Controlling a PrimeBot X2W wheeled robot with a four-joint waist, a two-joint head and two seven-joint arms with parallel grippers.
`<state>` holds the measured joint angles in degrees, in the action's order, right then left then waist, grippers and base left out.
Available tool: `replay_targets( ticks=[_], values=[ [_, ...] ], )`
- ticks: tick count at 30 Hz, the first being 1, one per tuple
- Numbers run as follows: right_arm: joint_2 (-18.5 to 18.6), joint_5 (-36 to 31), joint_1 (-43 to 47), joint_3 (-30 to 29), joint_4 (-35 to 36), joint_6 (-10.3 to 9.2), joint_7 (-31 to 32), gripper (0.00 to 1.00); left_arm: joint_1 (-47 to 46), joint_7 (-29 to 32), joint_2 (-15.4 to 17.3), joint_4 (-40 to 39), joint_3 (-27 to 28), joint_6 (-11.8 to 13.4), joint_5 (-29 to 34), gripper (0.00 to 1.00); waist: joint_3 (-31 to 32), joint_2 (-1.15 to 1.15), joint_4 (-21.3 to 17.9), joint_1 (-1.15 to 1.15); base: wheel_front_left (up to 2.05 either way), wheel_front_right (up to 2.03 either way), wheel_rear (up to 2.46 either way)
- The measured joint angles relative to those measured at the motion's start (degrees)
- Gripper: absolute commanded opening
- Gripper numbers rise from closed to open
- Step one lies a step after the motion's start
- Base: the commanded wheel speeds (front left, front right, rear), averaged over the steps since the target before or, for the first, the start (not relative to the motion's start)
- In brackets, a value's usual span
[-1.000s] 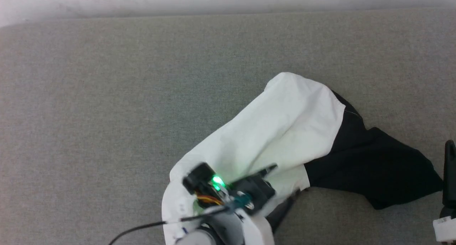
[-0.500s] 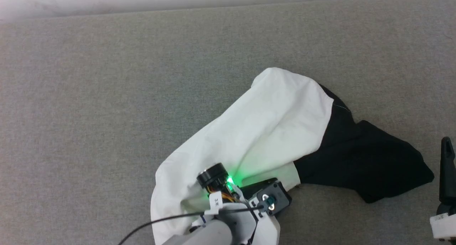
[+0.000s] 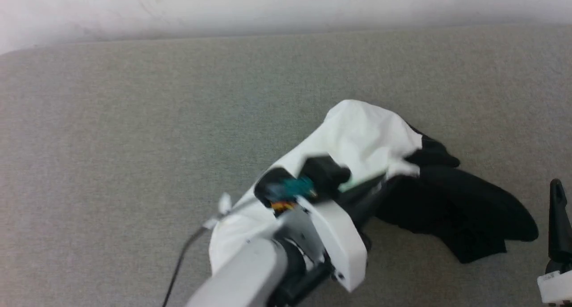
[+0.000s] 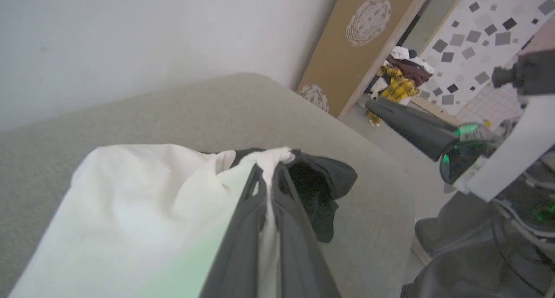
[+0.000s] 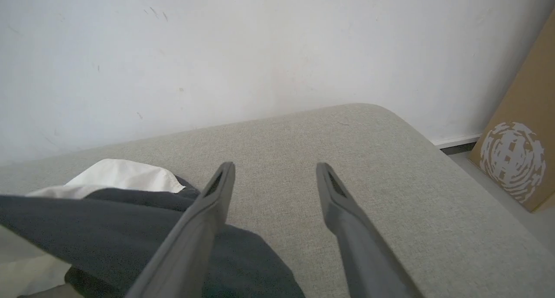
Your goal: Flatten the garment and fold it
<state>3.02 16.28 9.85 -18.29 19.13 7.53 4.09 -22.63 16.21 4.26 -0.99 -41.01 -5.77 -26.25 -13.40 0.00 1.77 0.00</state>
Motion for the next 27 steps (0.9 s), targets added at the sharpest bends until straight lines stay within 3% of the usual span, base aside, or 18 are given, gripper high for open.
replay_targets(
  ticks=[4, 10, 14, 16, 18, 19, 20, 23, 27],
  values=[
    [0.0, 0.3, 0.5, -0.1, -0.4, 0.0, 0.1, 1.0, -0.1, 1.5, -0.2, -11.3, 7.6, 4.2, -5.6, 0.0, 1.7, 0.0, 1.2, 0.0, 0.0, 0.0, 0.0],
    [0.0, 0.5, 0.8, 0.2, -0.6, 0.0, 0.4, 1.0, 7.5, -0.7, 3.6, -22.8, 25.5, 14.8, -9.9, 0.0, 3.0, 0.0, 2.4, -0.01, 0.0, 0.0, 0.0],
    [0.0, 0.5, 1.0, 0.2, -1.1, 0.0, 0.3, 1.0, 19.9, -5.8, 6.6, -22.5, 39.4, 21.1, -10.9, 0.0, 2.7, 0.0, 2.1, 0.0, 0.0, 0.0, 0.0],
    [0.0, 0.5, 1.2, -0.1, -1.2, 0.0, 0.3, 1.0, 26.2, -8.3, 6.4, -19.9, 45.1, 22.2, -13.0, 0.0, 2.5, 0.0, 2.1, -0.01, 0.0, 0.0, 0.0],
    [0.0, 0.4, 1.3, -0.1, -1.3, 0.0, 0.4, 1.0, 31.3, -9.9, 6.5, -15.9, 47.3, 22.1, -13.6, 0.0, 2.2, 0.0, 2.2, 0.0, 0.0, 0.0, 0.0],
    [0.0, 0.4, 1.4, -0.2, -1.4, 0.0, 0.4, 1.0, 33.2, -10.8, 6.1, -14.0, 47.9, 21.8, -14.2, 0.42, 2.1, 0.0, 2.3, 0.0, 0.0, 0.0, 0.0],
    [0.0, 0.4, 1.4, -0.1, -1.4, 0.0, 0.4, 1.0, 34.3, -11.5, 5.3, -12.6, 48.0, 21.0, -15.1, 1.0, 2.1, 0.0, 2.5, 0.0, 0.0, 0.0, 0.0],
    [0.0, 0.3, 1.4, -0.1, -1.4, 0.0, 0.9, 1.0, 35.2, -12.7, 3.5, -10.4, 46.9, 19.1, -16.6, 1.0, 2.0, 0.0, 3.1, 0.0, 0.0, 0.0, 0.0],
    [0.0, -0.2, 1.3, 0.2, -1.0, 0.0, 1.7, 1.0, 34.2, -14.6, 3.8, -10.7, 44.4, 17.3, -14.6, 1.0, 2.2, 0.0, 4.1, 0.0, 0.0, 0.0, 0.0]
  ],
)
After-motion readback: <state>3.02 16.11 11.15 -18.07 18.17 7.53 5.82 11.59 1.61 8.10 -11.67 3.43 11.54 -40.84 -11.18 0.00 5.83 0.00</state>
